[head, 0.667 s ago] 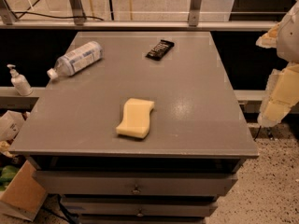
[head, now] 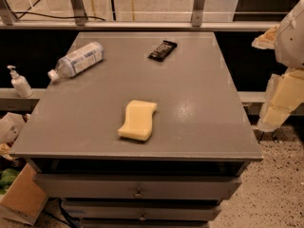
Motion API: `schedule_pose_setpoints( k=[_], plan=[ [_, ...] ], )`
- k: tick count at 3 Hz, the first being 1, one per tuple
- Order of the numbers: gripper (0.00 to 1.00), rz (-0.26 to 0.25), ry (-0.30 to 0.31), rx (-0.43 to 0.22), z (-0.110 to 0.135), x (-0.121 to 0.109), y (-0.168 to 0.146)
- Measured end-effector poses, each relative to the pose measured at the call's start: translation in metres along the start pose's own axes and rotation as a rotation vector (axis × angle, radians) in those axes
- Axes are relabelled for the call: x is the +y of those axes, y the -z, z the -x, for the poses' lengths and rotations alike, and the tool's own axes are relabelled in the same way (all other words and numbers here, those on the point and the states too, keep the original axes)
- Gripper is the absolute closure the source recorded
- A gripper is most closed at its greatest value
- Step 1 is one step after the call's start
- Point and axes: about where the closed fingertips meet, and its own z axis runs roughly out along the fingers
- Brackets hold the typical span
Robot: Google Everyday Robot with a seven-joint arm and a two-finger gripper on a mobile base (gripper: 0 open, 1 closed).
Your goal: Move sponge near blue plastic bottle
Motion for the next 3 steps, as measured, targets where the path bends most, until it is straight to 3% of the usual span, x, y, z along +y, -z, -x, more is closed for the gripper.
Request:
schedule_pose_setpoints(
  k=[2,3],
  plan=[
    [0.0,0.028,0.288,-0.136,0.059,0.027,-0.039],
    [0.0,0.041,0.368,-0.202,0.103,0.038,-0.067]
  ],
)
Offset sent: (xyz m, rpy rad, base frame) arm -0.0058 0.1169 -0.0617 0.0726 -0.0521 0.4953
